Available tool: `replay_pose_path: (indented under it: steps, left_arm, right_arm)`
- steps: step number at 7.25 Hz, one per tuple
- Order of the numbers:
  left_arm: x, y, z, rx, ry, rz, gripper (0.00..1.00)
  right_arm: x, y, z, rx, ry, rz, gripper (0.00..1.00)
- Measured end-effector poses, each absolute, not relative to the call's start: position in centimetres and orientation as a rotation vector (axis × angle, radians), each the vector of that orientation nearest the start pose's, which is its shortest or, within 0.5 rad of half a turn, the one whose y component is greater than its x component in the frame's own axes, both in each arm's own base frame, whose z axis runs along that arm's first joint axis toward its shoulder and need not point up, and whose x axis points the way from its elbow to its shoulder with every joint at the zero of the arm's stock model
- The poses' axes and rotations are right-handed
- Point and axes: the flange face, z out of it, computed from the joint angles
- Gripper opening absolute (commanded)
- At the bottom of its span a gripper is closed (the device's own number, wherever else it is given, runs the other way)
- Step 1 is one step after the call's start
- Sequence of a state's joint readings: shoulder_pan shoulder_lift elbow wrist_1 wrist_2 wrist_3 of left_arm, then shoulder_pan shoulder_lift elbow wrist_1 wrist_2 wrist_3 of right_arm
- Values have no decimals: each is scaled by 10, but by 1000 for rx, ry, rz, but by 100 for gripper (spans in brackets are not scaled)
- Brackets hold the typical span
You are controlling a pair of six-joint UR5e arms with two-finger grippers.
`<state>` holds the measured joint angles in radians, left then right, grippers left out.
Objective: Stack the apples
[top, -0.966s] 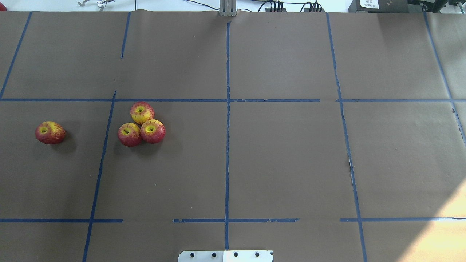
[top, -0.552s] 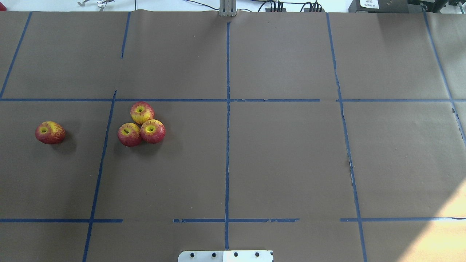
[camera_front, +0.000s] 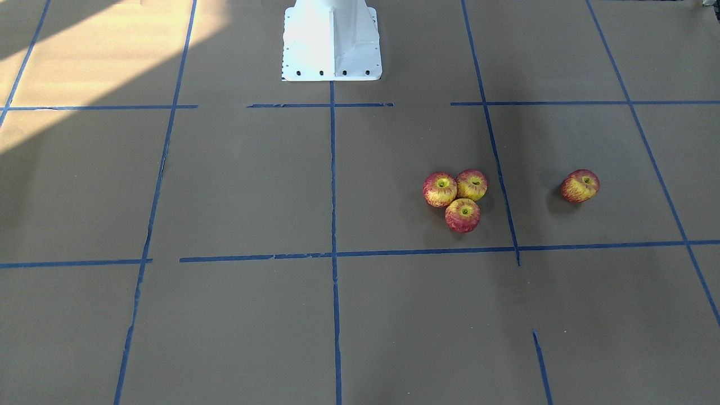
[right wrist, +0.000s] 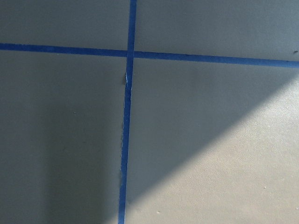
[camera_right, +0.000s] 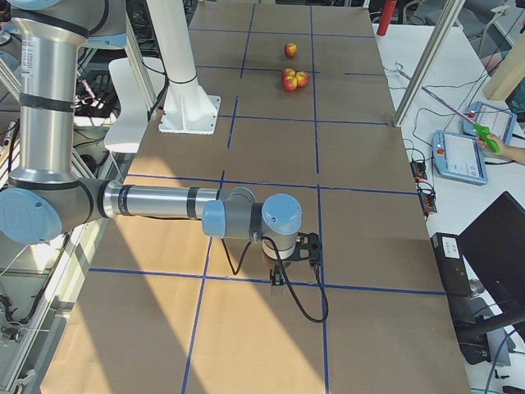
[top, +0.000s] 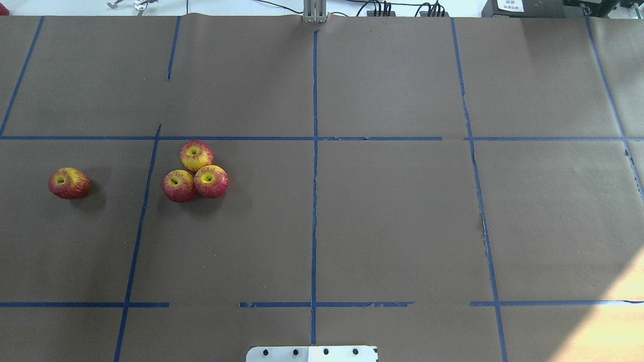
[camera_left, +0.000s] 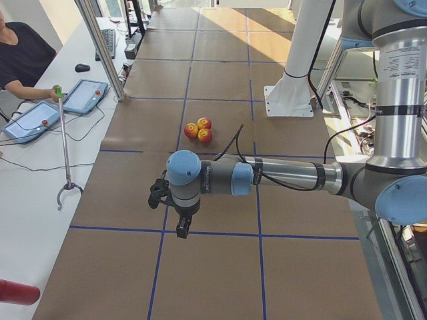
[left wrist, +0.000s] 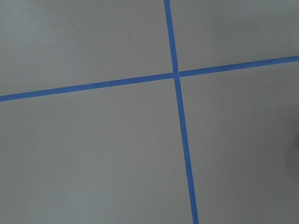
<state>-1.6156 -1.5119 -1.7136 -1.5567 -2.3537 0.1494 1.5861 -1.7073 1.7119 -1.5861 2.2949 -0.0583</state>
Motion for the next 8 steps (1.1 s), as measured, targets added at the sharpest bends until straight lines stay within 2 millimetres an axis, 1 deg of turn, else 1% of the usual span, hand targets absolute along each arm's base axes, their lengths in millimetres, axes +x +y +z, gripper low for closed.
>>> replay_pose_path:
  steps: [1, 2, 3, 4, 5, 6, 7, 8]
  left_arm:
    - [-66, -474, 605, 159, 789, 115, 100]
    - [-27, -483, 586, 164, 819, 90, 100]
    - [26, -486, 568, 137, 852, 53, 100]
    - [78, -483, 553, 94, 884, 8, 100]
    - [115, -477, 545, 66, 906, -37, 100]
    - [143, -473, 546, 55, 902, -67, 100]
    - [164, -472, 550, 53, 884, -81, 100]
    - [180, -477, 552, 49, 873, -83, 100]
  right_arm:
    - [74, -432, 657, 16, -724, -37, 100]
    - [74, -432, 657, 16, -724, -37, 100]
    - [74, -432, 657, 16, -724, -37, 100]
    - [74, -432, 657, 16, -724, -37, 100]
    - [74, -432, 657, 16, -724, -37, 100]
    - [74, -432, 657, 16, -724, -37, 100]
    - [74, -432, 657, 16, -724, -37, 100]
    - [74, -432, 657, 16, -724, -37, 100]
